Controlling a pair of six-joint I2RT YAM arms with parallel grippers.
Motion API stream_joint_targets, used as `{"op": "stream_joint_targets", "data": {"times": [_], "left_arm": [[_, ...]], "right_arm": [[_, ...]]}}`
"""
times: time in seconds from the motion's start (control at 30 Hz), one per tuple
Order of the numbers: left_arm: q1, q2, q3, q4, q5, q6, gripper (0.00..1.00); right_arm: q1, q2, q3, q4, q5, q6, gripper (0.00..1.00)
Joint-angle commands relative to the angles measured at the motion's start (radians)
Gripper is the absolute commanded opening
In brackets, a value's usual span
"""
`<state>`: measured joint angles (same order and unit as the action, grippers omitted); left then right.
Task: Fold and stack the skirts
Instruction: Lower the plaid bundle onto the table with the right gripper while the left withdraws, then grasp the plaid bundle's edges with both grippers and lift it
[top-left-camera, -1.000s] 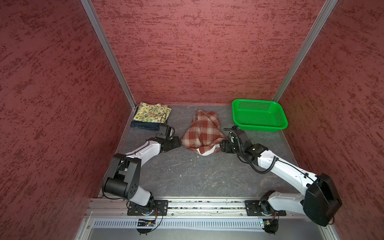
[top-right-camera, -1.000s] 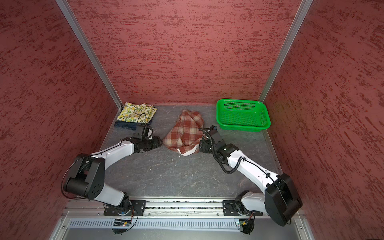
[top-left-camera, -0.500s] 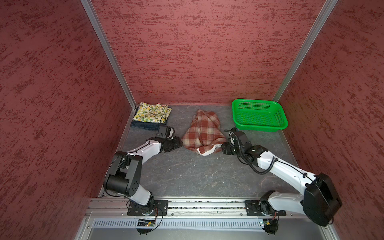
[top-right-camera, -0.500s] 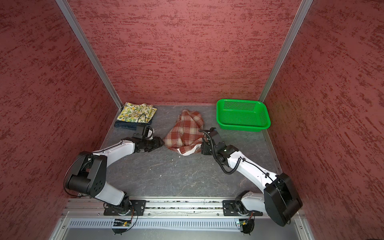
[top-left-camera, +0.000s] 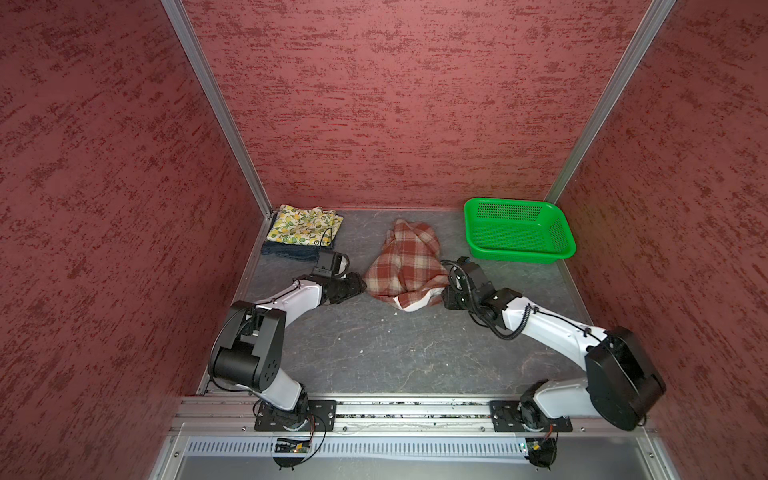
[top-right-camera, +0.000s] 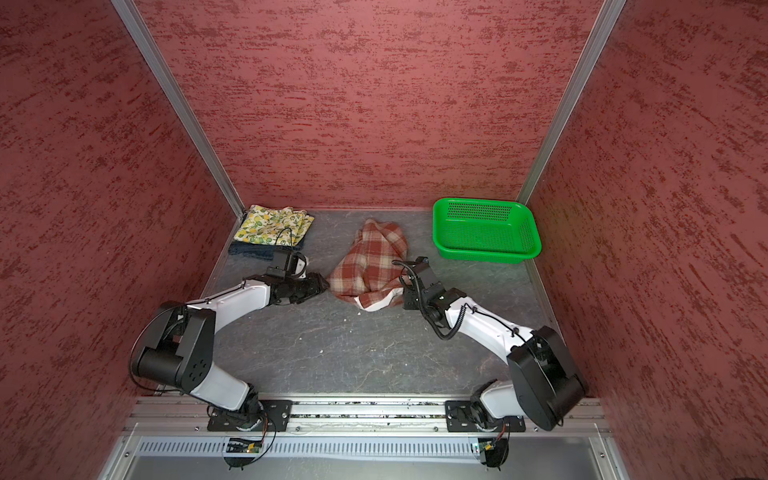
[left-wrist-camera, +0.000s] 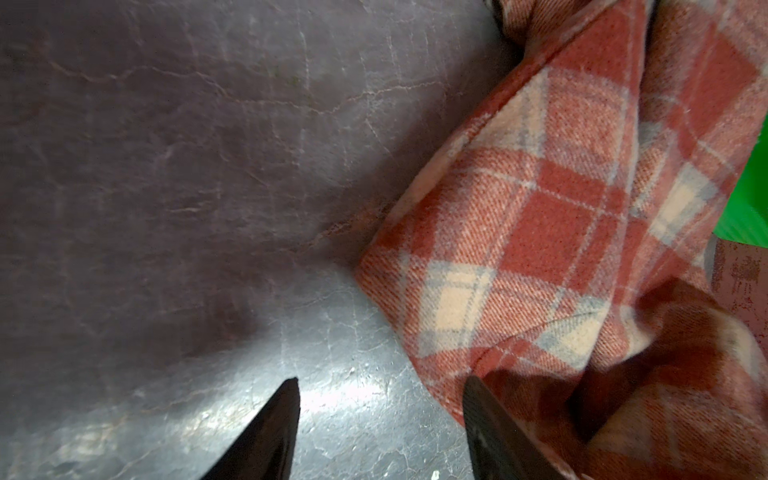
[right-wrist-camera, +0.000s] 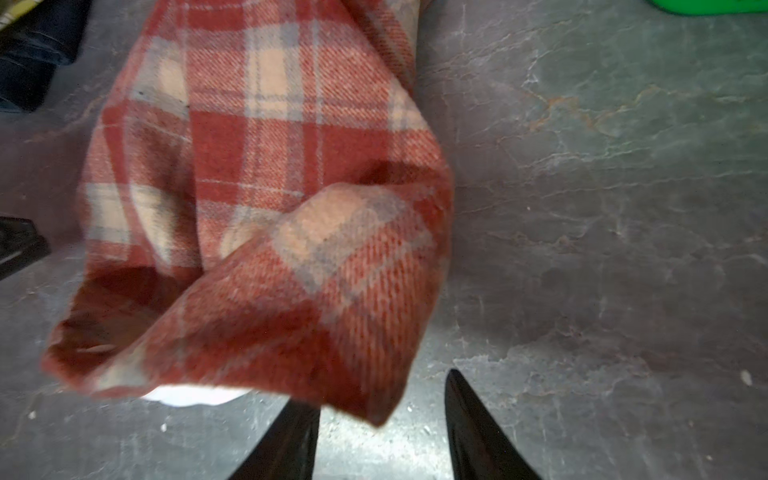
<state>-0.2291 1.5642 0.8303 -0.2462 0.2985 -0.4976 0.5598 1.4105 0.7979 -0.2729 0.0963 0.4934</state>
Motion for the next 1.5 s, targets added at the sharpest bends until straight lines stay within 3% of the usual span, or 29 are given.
{"op": "stream_joint_targets", "data": {"times": [0.0,0.07,0.17,0.2,0.37,0.6,0.97,1.23,1.37,1.47], "left_arm": [[0.008,-0.013,0.014,0.006,0.01,0.007,0.64],[0.009,-0.01,0.016,0.003,0.006,0.008,0.64],[0.009,-0.016,0.013,0.005,-0.005,0.01,0.64],[0.008,-0.022,0.008,0.009,-0.009,0.013,0.65],[0.008,-0.06,-0.036,0.066,-0.031,0.03,0.66],[-0.01,-0.094,-0.141,0.294,0.085,0.063,0.66],[-0.141,-0.153,-0.242,0.543,0.202,0.168,0.67],[-0.168,-0.127,-0.24,0.636,0.263,0.148,0.68],[-0.215,-0.098,-0.244,0.634,0.226,0.163,0.68],[-0.231,-0.042,-0.195,0.558,0.129,0.162,0.69]], "right_arm": [[-0.028,0.019,0.032,0.102,0.087,0.025,0.43],[-0.042,0.036,0.04,0.144,0.099,0.032,0.35],[-0.046,0.038,0.081,0.157,0.128,0.024,0.04],[-0.046,0.035,0.106,0.146,0.128,0.015,0.0],[-0.045,-0.006,0.236,0.042,0.125,-0.001,0.0],[-0.047,0.011,0.441,-0.106,0.13,0.031,0.0],[-0.025,0.149,0.805,-0.207,0.152,-0.016,0.0],[-0.009,0.203,0.905,-0.233,0.173,-0.027,0.0],[-0.008,0.209,0.914,-0.233,0.174,-0.029,0.0],[-0.009,0.199,0.901,-0.217,0.162,-0.03,0.0]]}}
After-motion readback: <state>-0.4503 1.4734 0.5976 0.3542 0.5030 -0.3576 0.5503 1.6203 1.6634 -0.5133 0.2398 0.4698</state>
